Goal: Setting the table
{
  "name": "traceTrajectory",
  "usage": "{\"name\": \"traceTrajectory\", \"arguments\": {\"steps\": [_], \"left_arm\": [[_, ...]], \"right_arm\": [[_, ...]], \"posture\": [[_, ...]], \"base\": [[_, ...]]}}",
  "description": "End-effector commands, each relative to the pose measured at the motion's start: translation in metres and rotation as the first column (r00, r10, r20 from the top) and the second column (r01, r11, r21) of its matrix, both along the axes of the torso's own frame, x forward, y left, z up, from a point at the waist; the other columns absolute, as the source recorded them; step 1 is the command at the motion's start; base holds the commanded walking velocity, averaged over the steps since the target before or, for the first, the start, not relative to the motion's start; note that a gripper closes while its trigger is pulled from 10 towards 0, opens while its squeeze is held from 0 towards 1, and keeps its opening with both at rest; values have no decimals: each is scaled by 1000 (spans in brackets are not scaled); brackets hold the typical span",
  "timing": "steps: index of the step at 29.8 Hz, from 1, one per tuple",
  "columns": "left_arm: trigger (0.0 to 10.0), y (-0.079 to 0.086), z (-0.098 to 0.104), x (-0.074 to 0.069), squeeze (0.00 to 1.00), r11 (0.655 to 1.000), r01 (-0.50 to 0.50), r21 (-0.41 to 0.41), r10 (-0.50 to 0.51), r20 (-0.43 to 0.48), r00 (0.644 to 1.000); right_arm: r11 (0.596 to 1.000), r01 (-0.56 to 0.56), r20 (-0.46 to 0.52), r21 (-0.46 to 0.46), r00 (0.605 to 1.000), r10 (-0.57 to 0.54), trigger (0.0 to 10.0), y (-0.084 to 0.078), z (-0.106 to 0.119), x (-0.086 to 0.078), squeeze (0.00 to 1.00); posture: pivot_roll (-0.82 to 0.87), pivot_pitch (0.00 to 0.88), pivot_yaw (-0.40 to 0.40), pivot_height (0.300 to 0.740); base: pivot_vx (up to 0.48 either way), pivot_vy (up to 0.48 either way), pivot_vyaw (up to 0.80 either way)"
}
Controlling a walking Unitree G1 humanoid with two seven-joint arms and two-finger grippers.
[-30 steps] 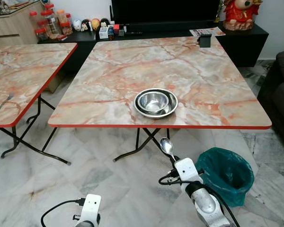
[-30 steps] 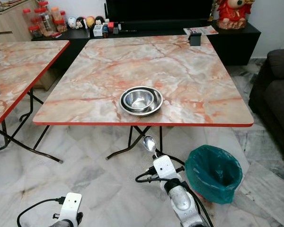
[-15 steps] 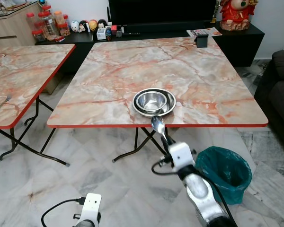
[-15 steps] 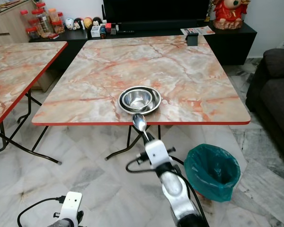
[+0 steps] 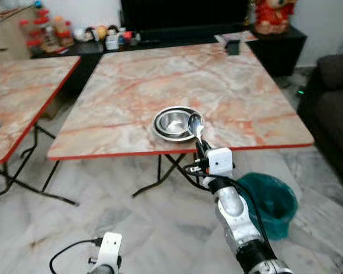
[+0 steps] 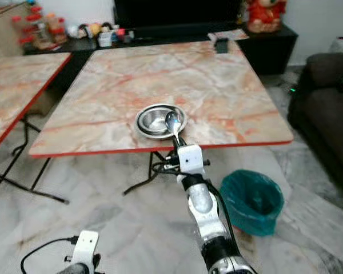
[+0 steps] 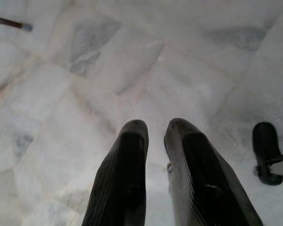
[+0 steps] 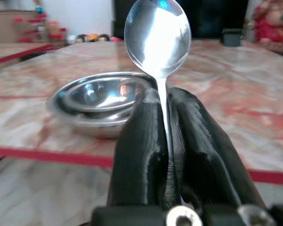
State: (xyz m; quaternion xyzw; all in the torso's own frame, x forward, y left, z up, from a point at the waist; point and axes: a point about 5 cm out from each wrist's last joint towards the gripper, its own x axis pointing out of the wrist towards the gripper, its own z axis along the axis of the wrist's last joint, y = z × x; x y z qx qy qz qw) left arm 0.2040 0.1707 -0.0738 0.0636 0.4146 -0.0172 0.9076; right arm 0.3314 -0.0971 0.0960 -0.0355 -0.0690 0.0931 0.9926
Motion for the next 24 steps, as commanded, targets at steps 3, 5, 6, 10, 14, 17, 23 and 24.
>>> {"name": "traceTrajectory", "arguments": {"steps": [3,5,6,10,14,17,23,24], "left_arm": [[10000,5,0,-1,0,1000,-23,9,23,-2,1000],[10000,5,0,-1,0,1000,-24,9,24,0,1000],[10000,5,0,0,0,1000,-25,9,25,0,1000],[10000,6,0,-1,0,999,-31,9,31,0,1000],[10000,6,0,-1,0,999,-33,11,33,-1,999],[10000,6,0,-1,0,999,-32,11,32,-2,999],[10000,6,0,0,0,1000,-29,9,29,0,1000],[10000,6,0,0,0,1000,-29,9,29,0,1000]], "right_arm": [[999,-34,19,29,999,34,10000,17,13,8,0],[998,-38,19,40,999,38,10000,19,15,9,0],[998,-43,16,40,999,42,10000,20,15,9,0],[998,-54,8,39,999,54,10000,22,15,10,0],[999,-44,6,24,999,44,10000,21,14,11,0],[999,-32,-10,16,999,33,10000,20,12,12,0],[996,-44,-28,73,999,46,10000,21,13,15,0],[997,-43,-28,71,999,45,10000,20,13,15,0]], "posture": [[-74,0,77,740],[-74,0,77,740],[-74,0,77,740],[-70,0,75,740],[-69,0,77,740],[-69,0,77,740],[-74,0,78,740],[-74,0,78,740]], "base": [[0,0,0],[0,0,0],[0,0,0],[61,0,-600],[262,0,-103],[284,0,0],[309,0,-400],[311,0,-800]]}}
